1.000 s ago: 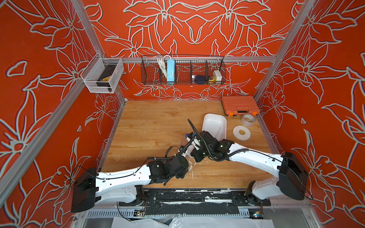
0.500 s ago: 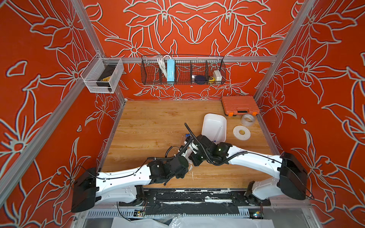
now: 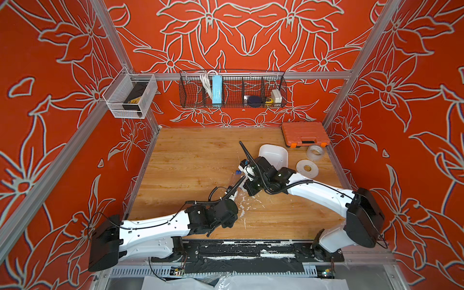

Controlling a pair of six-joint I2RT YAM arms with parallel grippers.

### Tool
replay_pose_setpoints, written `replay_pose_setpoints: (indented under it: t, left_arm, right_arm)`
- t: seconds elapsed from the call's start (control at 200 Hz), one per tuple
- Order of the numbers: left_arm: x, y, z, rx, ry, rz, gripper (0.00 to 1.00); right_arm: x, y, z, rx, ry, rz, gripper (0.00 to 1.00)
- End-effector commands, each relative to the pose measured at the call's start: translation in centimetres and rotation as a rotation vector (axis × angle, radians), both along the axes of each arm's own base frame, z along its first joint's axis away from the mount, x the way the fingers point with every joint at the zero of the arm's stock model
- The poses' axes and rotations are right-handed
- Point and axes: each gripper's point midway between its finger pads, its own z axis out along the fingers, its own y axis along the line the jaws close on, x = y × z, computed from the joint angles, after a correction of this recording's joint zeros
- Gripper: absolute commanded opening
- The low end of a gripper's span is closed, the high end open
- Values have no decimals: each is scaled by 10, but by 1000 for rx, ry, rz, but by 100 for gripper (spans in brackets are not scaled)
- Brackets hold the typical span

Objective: Wipe the exteriors of test tubes
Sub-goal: Wipe the dirt from the test tube.

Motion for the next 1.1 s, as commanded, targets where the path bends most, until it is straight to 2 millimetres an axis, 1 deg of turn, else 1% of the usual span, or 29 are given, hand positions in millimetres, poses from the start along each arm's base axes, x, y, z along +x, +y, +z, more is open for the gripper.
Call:
replay_pose_setpoints:
  t: [0.0,0.17,0.25,0.425,0.5,0.55,0.661,0.806,0.991,1.096]
  left_arm:
    - [1,-2,0,3,-7,4,4]
    - [4,-8,3,-15,-17,6,4]
    - [7,-10,4,-13,-24,9,4]
    - [11,-10,5,3,-36,25,3]
    - [12,-9,5,6,-38,33,3]
    - [12,-9,5,4,-37,36,3]
    - [11,-8,6,-2,-34,37,3]
    - [9,-6,12,-24,-36,36,3]
    - [7,-4,13,-43,-39,29,3]
    - [5,-5,12,-46,-33,22,3]
  right_arm:
    - [-5,5,7,3,3,33,0]
    - [-20,10,-1,-15,19,52,0]
    - [-29,17,-5,-14,31,67,0]
    - [-56,37,-14,-19,59,123,0]
    - [-65,41,-16,-18,66,136,0]
    - [-67,41,-17,-13,66,134,0]
    - [-59,32,-17,-38,28,101,0]
    - [-44,23,-8,-19,18,76,0]
    - [-12,11,4,38,18,30,0]
    - [5,2,6,36,13,7,0]
